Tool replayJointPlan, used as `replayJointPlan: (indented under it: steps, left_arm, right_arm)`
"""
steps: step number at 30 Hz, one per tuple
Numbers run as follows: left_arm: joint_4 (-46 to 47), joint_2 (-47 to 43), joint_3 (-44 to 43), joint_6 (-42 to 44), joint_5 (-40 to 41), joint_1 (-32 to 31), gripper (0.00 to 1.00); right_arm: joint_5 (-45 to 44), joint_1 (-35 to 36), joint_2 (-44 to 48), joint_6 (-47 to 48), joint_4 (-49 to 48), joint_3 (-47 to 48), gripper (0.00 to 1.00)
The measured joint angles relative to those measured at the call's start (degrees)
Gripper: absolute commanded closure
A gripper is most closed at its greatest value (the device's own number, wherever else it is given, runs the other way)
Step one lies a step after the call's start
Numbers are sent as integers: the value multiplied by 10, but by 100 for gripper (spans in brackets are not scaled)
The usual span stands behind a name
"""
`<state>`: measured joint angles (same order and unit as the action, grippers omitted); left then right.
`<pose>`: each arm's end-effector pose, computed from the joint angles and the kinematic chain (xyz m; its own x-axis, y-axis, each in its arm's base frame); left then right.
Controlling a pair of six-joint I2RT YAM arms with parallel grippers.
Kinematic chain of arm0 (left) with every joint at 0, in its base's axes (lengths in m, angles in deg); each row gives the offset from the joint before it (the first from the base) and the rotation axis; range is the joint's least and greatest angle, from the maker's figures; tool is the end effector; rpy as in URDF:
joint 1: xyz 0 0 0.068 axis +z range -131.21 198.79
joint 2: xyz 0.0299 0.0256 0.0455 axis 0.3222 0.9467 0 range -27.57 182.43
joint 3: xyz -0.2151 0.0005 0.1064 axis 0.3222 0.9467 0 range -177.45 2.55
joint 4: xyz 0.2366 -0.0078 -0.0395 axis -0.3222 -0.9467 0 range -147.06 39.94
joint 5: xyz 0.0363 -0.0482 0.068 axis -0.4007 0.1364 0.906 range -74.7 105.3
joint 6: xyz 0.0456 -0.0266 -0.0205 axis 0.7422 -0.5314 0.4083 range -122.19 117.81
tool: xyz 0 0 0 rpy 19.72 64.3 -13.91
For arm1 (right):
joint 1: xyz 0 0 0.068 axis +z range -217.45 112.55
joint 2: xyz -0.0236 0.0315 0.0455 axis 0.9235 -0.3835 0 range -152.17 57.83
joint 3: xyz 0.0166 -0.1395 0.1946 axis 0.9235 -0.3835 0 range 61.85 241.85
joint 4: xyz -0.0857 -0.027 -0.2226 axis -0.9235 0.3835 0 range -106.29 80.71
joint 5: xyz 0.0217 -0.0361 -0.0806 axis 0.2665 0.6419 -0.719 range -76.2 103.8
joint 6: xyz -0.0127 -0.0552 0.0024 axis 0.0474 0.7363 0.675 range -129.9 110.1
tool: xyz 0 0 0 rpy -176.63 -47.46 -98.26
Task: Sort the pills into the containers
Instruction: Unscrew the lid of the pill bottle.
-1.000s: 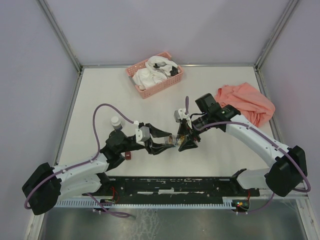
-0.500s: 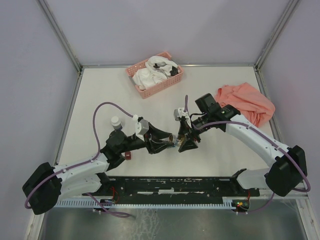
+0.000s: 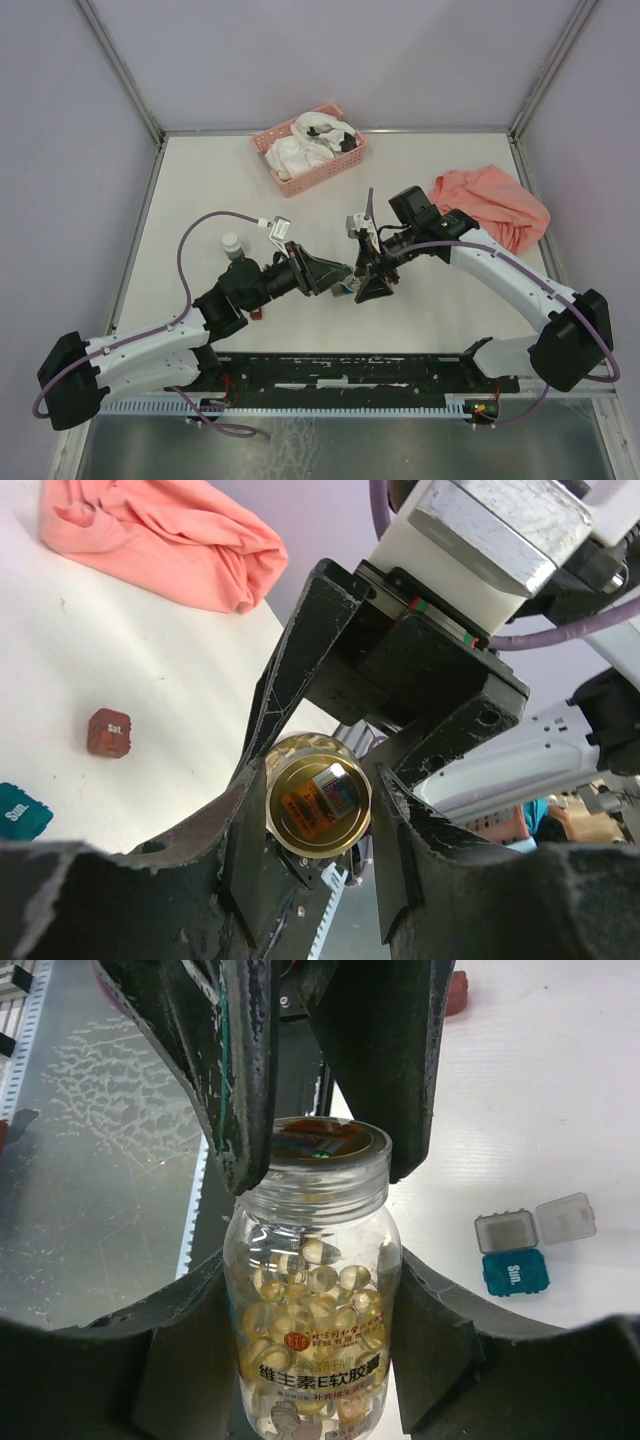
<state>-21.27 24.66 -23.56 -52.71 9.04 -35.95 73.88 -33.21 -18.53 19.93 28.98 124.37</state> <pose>0.1223 -0.1807 0.2567 -0.6580 -0.3983 -0.6391 0.5769 0.2788 -0.7677 0.1823 0.1656 0.2616 -0.2929 -0.4996 -0.8153 -0.9154 -0.0996 0.3900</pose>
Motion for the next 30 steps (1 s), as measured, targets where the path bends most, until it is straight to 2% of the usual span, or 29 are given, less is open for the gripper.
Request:
replayJointPlan:
  steps: [3,4,5,9,14,17,22,30]
  left_arm:
    - [-27,-5,-10,-2,37,-7,97]
    - [-34,-7,-13,-2,47,-8,94]
    - [-36,-9,-13,-2,53,-9,88]
    - [-45,-21,-13,10,75,-13,52]
    - [-60,-55,-3,68,89,-13,25]
    - [-61,-86,17,115,97,-12,13]
    - [-31,-132,59,213,88,-12,10]
    - [111,-139,146,467,-43,-12,4]
  right_arm:
    - [-5,0,0,0,-16,0,98]
    - [-7,0,0,0,-20,0,98]
    - [-7,0,0,0,-24,0,98]
    - [-8,2,0,0,-38,0,98]
    - [-14,-1,0,4,-50,0,98]
    - [-23,-10,0,10,-48,0,98]
    - [-24,-10,0,22,-39,0,98]
    - [-23,-10,0,57,-16,0,98]
